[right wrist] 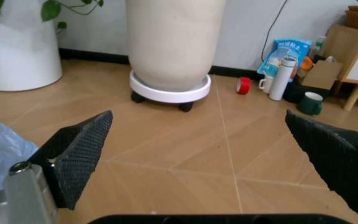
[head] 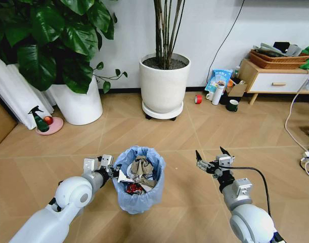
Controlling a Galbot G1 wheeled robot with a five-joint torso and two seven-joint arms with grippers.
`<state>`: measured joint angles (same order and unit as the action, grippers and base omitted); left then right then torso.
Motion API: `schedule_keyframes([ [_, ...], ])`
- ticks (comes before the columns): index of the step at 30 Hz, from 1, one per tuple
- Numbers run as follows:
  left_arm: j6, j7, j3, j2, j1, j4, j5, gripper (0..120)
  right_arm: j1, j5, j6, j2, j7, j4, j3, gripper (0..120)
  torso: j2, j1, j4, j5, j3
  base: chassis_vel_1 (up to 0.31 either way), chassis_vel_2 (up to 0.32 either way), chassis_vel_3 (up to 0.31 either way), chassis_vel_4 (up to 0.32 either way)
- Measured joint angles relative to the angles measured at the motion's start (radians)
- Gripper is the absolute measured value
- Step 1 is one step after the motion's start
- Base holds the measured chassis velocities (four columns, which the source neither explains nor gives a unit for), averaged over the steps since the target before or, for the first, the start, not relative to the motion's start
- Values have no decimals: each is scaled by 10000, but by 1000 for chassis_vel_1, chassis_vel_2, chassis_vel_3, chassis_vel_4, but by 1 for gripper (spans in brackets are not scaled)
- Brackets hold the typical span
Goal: Pick up the trash bin and place the garbage on the floor into it.
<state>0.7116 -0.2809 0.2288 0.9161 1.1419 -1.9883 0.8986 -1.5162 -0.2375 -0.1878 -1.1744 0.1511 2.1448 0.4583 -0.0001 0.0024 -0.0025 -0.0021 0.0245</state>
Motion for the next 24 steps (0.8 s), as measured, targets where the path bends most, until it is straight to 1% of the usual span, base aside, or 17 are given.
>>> schedule_keyframes([
  [1, -2, 22, 2, 17, -1, 21, -10, 0, 2, -3, 0, 9, 0, -26, 0, 100, 0, 0, 0, -1, 0, 287, -116, -308, 119],
  [3, -8, 67, 18, 33, -9, 55, -39, 0, 6, -4, 0, 29, -2, -68, 0, 100, 0, 0, -1, 9, 0, 297, -120, -302, 103],
  [4, -12, 77, 22, 38, -10, 67, -49, 0, 13, -8, 0, 35, -3, -87, -2, 100, 0, 0, -1, -3, 0, 281, -134, -295, 108],
  [8, -16, 93, 25, 20, -12, 71, -52, 0, 64, -18, 0, 69, -4, -122, -16, 100, 0, -1, -1, 7, -1, 290, -115, -292, 109],
  [10, -17, 93, 35, -44, -19, 63, -36, 0, 101, -38, 0, 87, -4, -123, -22, 100, 0, -1, -1, -2, 0, 285, -118, -289, 99],
  [14, -17, 44, 90, -205, -46, -9, 79, 0, 151, -69, 0, 134, -4, -126, -3, 100, 0, 0, 1, 0, 1, 312, -106, -305, 113],
  [15, -17, 30, 115, -240, -56, -38, 116, 0, 154, -79, 0, 152, -1, -125, 3, 100, 0, -1, 0, 7, 0, 312, -104, -328, 107],
  [19, -23, 13, 238, -311, -63, -120, 192, 0, 116, -102, -5, 298, 5, -126, 46, 100, 0, -1, 0, -1, 0, 313, -109, -329, 108],
  [21, -33, 9, 271, -315, -49, -132, 199, 0, 95, -108, -8, 367, 5, -142, 59, 100, 0, -1, 0, 0, 0, 331, -124, -326, 117],
  [22, -42, 9, 282, -315, -35, -138, 195, 0, 92, -112, -9, 414, 6, -174, 65, 100, 0, -2, -1, 9, -1, 331, -104, -296, 117],
  [23, -50, 8, 291, -312, -26, -150, 193, 0, 90, -111, -9, 444, 6, -196, 66, 100, 0, -1, -1, 7, 1, 304, -104, -296, 99],
  [24, -52, 2, 290, -305, -13, -166, 198, 0, 90, -110, -10, 481, 6, -214, 70, 100, 0, -2, -3, -3, 0, 304, -131, -314, 99],
])
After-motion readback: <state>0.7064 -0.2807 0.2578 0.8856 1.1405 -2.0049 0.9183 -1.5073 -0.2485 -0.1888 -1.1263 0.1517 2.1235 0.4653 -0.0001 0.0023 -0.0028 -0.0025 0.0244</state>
